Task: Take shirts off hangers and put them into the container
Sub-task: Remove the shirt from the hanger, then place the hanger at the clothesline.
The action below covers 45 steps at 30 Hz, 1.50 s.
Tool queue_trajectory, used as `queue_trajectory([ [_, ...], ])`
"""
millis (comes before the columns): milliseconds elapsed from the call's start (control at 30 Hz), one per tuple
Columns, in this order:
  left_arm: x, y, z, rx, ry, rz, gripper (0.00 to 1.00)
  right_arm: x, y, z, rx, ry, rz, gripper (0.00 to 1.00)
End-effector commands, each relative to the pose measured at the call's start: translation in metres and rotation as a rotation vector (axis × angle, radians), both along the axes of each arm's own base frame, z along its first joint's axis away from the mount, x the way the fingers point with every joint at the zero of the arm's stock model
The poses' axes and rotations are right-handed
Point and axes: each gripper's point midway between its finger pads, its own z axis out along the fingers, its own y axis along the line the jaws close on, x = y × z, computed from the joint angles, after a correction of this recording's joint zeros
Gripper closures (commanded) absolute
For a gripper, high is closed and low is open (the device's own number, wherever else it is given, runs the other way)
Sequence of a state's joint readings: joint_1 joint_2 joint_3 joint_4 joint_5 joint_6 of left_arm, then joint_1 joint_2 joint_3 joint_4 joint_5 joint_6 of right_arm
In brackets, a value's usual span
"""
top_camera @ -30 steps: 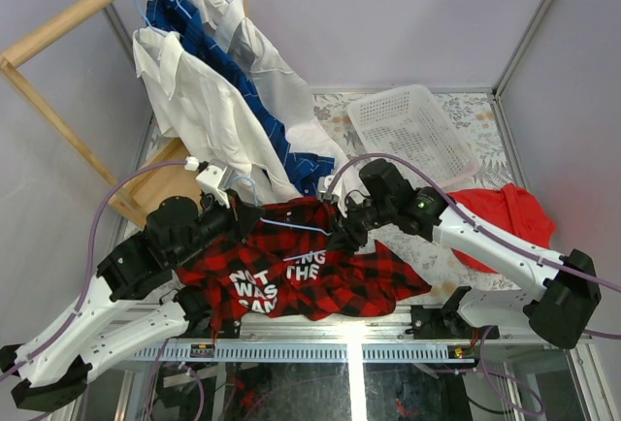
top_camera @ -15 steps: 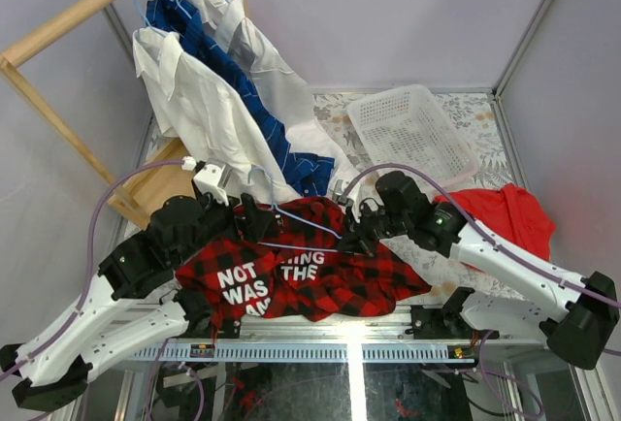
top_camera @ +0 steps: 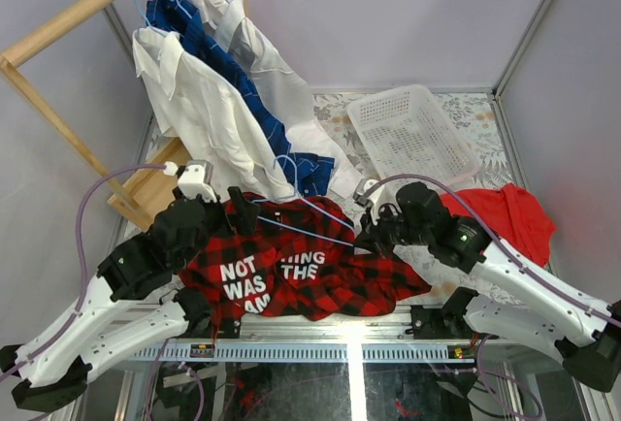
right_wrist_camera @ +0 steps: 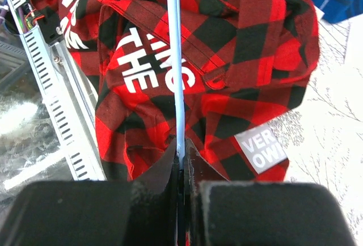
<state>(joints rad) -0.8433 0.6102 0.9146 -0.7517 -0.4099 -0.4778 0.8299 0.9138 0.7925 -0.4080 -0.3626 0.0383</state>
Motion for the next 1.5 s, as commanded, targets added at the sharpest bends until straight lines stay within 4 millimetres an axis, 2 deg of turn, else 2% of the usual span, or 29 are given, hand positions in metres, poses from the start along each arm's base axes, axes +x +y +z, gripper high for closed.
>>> queue_trajectory([
  [0, 0.014, 0.038, -0.004, -0.052, -0.009, 0.29, 0.02, 0.007, -0.012, 0.041, 0.073, -0.116, -0.071, 1.0],
  [133, 0.02, 0.052, -0.016, -0.054, -0.015, 0.41, 0.06, -0.016, -0.016, 0.073, 0.185, -0.151, -0.001, 1.0],
  [300, 0.028, 0.044, -0.044, -0.005, 0.036, 0.437, 0.1, -0.034, -0.027, 0.101, 0.238, -0.175, 0.029, 1.0],
  [367, 0.03, 0.04, -0.052, -0.004, 0.059, 0.452, 0.13, -0.032, -0.034, 0.103, 0.233, -0.194, -0.003, 1.0],
  [433, 0.031, 0.037, -0.052, -0.051, 0.064, 0.463, 0.25, -0.026, -0.042, 0.105, 0.234, -0.222, -0.062, 1.0],
  [467, 0.032, 0.032, -0.049, -0.084, 0.056, 0.442, 0.26, -0.025, -0.044, 0.106, 0.241, -0.235, -0.072, 1.0],
  [600, 0.028, 0.005, -0.037, -0.175, 0.002, 0.26, 0.19, -0.019, -0.045, 0.116, 0.296, -0.267, -0.12, 1.0],
  [733, 0.02, 0.015, -0.046, -0.217, 0.041, 0.313, 0.04, -0.018, -0.033, 0.133, 0.356, -0.266, -0.097, 1.0],
  [900, 0.013, 0.024, -0.063, -0.267, 0.084, 0.378, 0.01, -0.005, -0.001, 0.169, 0.417, -0.245, -0.045, 1.0],
  [967, 0.012, 0.02, -0.066, -0.303, 0.098, 0.372, 0.0, -0.001, 0.017, 0.18, 0.418, -0.215, 0.003, 1.0],
  [1000, 0.01, 0.018, -0.066, -0.319, 0.105, 0.359, 0.01, 0.009, 0.024, 0.185, 0.415, -0.203, -0.02, 1.0],
  [1100, 0.006, 0.014, -0.069, -0.333, 0.125, 0.333, 0.0, 0.043, 0.044, 0.184, 0.346, -0.165, -0.1, 1.0],
  [1200, 0.003, 0.021, -0.072, -0.323, 0.13, 0.355, 0.0, 0.057, 0.07, 0.183, 0.323, -0.156, -0.104, 1.0],
  [1333, 0.002, 0.025, -0.072, -0.32, 0.123, 0.364, 0.0, 0.055, 0.124, 0.19, 0.281, -0.223, -0.043, 1.0],
  [1467, 0.002, 0.02, -0.071, -0.314, 0.127, 0.343, 0.0, 0.071, 0.169, 0.201, 0.223, -0.226, -0.075, 1.0],
])
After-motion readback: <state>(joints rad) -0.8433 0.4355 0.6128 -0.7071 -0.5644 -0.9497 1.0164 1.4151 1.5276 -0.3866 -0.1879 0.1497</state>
